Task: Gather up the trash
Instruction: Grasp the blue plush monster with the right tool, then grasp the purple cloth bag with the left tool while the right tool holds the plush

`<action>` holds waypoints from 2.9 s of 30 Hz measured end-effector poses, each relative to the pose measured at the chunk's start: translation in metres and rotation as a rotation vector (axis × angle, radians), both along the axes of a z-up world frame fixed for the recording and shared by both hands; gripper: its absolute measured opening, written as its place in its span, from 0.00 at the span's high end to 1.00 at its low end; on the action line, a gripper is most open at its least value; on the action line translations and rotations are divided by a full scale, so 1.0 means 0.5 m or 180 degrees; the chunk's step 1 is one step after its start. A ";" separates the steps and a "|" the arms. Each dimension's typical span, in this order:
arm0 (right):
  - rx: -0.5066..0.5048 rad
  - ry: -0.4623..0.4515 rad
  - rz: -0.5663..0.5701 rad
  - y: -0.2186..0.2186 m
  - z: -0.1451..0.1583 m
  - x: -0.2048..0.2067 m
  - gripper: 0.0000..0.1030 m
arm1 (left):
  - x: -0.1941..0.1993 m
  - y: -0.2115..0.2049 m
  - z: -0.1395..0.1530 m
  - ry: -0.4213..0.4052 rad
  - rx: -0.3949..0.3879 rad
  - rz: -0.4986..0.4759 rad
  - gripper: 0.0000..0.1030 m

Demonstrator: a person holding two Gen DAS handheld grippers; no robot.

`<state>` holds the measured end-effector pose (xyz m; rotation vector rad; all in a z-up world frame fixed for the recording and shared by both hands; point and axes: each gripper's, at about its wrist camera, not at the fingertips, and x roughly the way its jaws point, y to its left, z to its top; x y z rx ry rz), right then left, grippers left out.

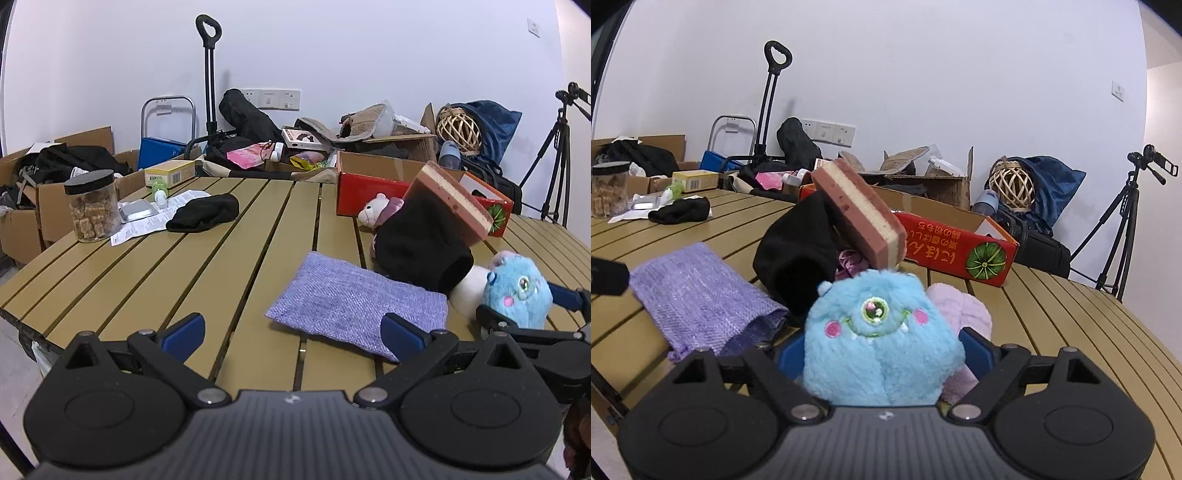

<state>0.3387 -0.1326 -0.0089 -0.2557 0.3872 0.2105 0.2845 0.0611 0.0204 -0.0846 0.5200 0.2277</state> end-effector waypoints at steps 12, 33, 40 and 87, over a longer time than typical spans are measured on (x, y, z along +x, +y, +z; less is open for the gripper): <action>0.0241 -0.0124 0.0011 -0.027 0.028 -0.023 0.20 | 0.003 -0.007 -0.001 0.0015 -0.0021 -0.0033 0.00; 0.0610 -0.0301 -0.0367 -0.187 0.063 -0.082 0.20 | 0.081 -0.075 -0.002 0.0064 -0.0285 0.0042 0.00; 0.0681 -0.0320 -0.0500 -0.236 0.066 -0.115 0.20 | 0.127 -0.080 -0.028 0.0260 -0.0433 0.0180 0.00; 0.0739 -0.0212 -0.0489 -0.244 0.043 -0.101 0.19 | 0.124 -0.143 -0.060 0.0260 -0.0077 0.0284 0.45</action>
